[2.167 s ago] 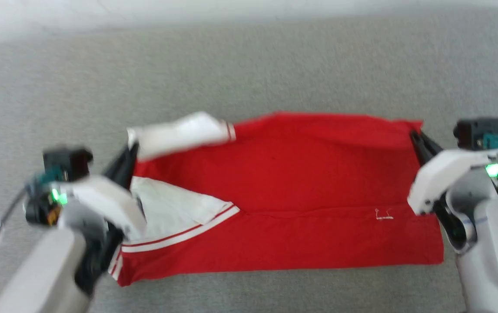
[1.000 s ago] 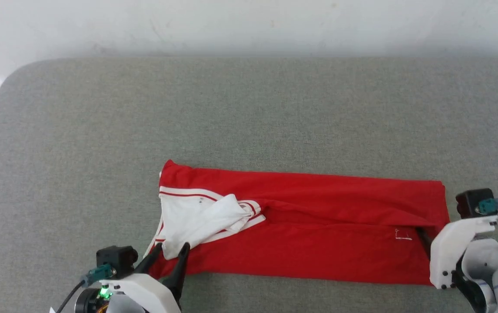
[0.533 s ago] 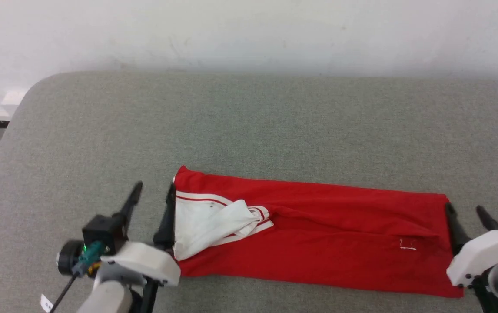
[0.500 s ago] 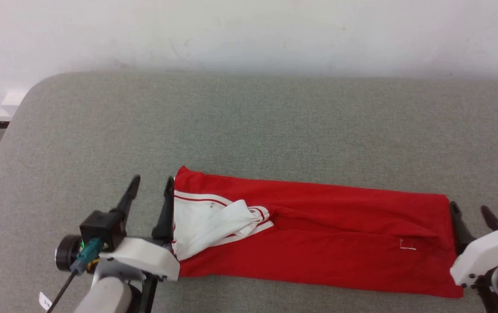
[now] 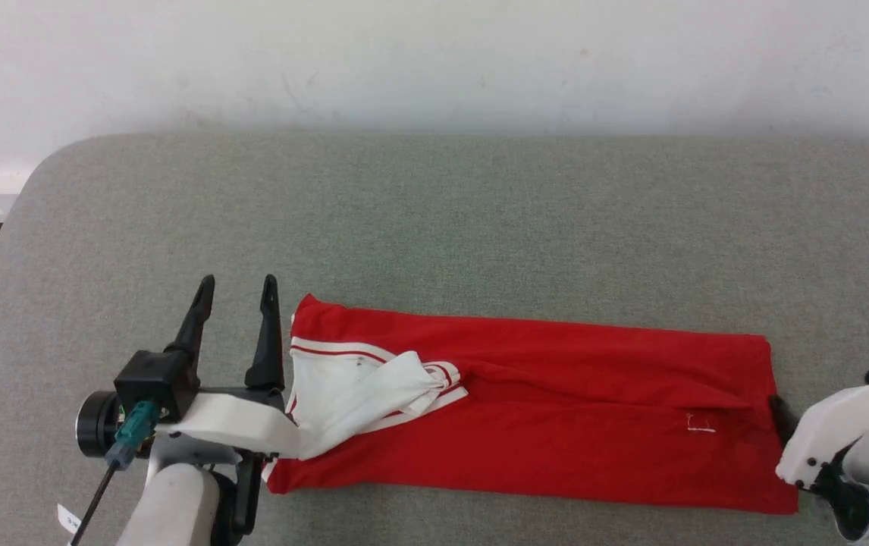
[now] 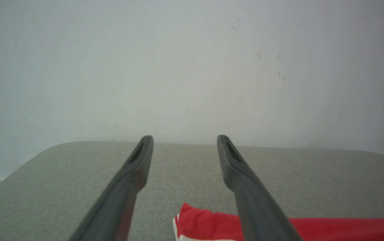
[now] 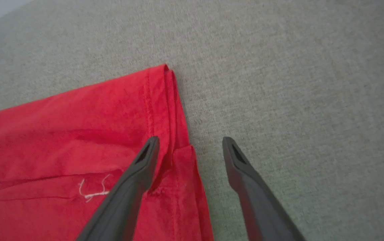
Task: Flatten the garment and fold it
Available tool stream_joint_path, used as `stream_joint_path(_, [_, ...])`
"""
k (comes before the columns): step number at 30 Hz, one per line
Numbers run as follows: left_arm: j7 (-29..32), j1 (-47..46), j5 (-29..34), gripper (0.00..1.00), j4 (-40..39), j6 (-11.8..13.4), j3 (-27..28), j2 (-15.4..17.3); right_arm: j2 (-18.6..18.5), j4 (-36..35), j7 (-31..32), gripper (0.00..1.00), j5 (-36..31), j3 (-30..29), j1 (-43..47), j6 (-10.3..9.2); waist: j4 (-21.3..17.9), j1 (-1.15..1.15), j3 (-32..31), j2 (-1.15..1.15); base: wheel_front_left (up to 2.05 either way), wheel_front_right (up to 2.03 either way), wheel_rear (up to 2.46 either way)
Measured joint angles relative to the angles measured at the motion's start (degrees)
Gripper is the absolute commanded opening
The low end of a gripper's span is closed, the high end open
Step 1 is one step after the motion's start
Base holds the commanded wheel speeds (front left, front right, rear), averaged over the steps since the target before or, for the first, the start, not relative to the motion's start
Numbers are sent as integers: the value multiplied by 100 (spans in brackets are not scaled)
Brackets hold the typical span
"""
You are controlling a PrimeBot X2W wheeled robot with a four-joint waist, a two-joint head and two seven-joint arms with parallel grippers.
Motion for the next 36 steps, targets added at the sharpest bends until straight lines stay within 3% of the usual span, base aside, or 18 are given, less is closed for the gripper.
stream_joint_path(10, [0,129,376,100,167,-379,491,-349,-15,869,1113,100,-534,48,-429,-3,51,0,-26,0,0,0,0])
stream_joint_path(11, [0,129,417,100,175,-415,520,-375,-29,906,1207,79,-526,53,-472,-3,58,-1,-23,0,0,0,0])
stream_joint_path(12, [0,129,457,100,183,-450,545,-394,-36,924,1272,48,-523,60,-503,-3,63,-1,-20,0,0,0,0])
stream_joint_path(15, [0,129,531,100,227,-538,646,-464,-43,928,1337,2,-504,100,-550,-3,62,-1,-7,0,0,0,0])
stream_joint_path(22, [0,129,660,100,324,-719,779,-603,23,878,1181,0,-669,62,-571,4,30,0,27,0,0,0,0])
stream_joint_path(27, [0,124,727,100,350,-813,876,-695,52,641,894,0,-1268,-328,-567,4,37,0,64,0,0,0,0])
stream_joint_path(32, [0,116,858,100,354,-873,964,-760,-254,447,448,0,-2062,-1059,-559,4,76,0,106,0,0,0,0])
stream_joint_path(36, [0,116,889,100,360,-924,1013,-797,-389,478,288,0,-2379,-1317,-510,3,121,0,120,0,0,0,0])
